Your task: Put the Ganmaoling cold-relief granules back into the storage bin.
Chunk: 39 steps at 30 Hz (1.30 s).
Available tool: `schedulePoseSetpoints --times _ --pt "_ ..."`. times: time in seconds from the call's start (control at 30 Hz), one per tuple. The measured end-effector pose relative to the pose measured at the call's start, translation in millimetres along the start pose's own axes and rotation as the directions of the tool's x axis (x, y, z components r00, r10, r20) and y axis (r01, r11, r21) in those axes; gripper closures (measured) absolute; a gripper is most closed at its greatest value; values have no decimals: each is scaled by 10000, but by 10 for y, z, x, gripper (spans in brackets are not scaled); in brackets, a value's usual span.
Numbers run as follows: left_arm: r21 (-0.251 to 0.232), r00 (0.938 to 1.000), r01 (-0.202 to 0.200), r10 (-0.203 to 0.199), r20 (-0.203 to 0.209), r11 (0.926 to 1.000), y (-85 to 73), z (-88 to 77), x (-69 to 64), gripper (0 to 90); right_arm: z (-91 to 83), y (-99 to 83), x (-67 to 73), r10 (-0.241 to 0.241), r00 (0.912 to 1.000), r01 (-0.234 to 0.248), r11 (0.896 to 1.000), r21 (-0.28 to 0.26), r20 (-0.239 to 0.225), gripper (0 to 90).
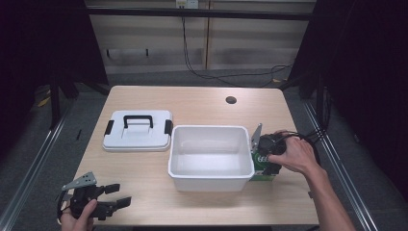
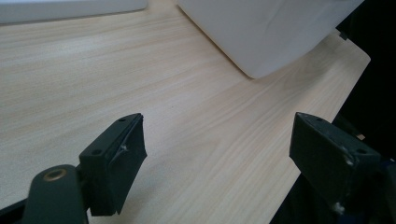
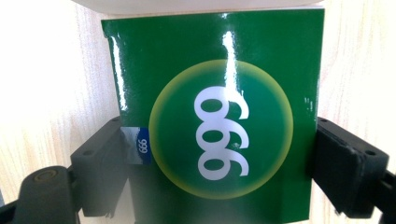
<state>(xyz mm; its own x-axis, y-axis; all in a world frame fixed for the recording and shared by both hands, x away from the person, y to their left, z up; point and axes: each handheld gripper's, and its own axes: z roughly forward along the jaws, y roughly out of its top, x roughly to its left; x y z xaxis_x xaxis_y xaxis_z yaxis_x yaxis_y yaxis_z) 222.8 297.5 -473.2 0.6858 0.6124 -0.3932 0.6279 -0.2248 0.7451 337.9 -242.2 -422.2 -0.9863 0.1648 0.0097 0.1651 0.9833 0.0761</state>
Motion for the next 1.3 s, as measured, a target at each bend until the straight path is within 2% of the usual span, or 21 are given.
schedulePoseSetpoints --times 0.13,0.17,0.2,0.27,0.3,0.33,0.5,0.53,0.63,0.77,0.8,0.87,0.97,1.07,1.17,1.23,1.3 --pt "5 10000 11 -11 8 10000 -1 -1 1 184 -2 -11 -1 11 10000 -11 9999 -118 14 148" --pt "2 10000 8 -8 7 10000 -1 -1 1 184 -9 -18 5 192 9998 -191 9998 -84 25 148" --pt "11 10000 12 -12 2 10000 -1 -1 1 184 -12 -30 -6 104 9998 -101 9998 -159 153 148" --pt "10 10000 12 -12 -1 10000 -1 -1 0 184 -30 -53 2 386 9992 -387 9990 -224 -61 149" --pt "0 10000 13 -13 6 10000 -1 -1 0 184 -41 -63 -8 239 9997 -240 9993 -287 -45 149" --pt "0 10000 11 -11 5 10000 -1 -1 0 184 -53 -72 7 423 9991 -425 9986 -318 -70 149" --pt "5 10000 11 -11 -3 10000 0 -1 0 184 -118 -134 30 510 9986 -503 9973 -540 110 150" --pt "15 10000 9 -9 -7 10000 0 0 2 184 -127 -149 47 655 9978 -650 9964 -542 84 150" --pt "0 10000 33 -33 -1 10000 -2 -1 2 184 -122 -193 53 631 9980 -625 9960 -638 71 151" --pt "7 10000 24 -24 -11 10000 -1 0 2 184 -141 -249 91 874 9962 -870 9934 -754 22 151" --pt "10 10000 -7 7 -17 10000 -1 -1 3 184 -144 -264 90 766 9970 -758 9934 -859 61 151" --pt "6 10000 28 -28 -14 10000 -1 1 2 184 -171 -297 107 930 9956 -921 9915 -920 54 151" --pt "9 10000 21 -21 -29 10000 -1 2 1 184 -214 -355 130 1273 9918 -1255 9845 -1223 62 150" --pt "8 10000 26 -26 -30 10000 -2 3 0 184 -247 -404 129 1236 9923 -1203 9807 -1539 120 151" --pt "10 10000 14 -14 -32 10000 -2 1 1 184 -291 -451 144 1411 9900 -1379 9760 -1683 72 151" --pt "14 10000 47 -47 -25 10000 -2 4 2 184 -327 -485 157 1539 9881 -1504 9711 -1854 47 151" --pt "38 10000 18 -18 -37 10000 -1 6 -1 184 -364 -526 163 1583 9874 -1542 9616 -2270 -2 151"
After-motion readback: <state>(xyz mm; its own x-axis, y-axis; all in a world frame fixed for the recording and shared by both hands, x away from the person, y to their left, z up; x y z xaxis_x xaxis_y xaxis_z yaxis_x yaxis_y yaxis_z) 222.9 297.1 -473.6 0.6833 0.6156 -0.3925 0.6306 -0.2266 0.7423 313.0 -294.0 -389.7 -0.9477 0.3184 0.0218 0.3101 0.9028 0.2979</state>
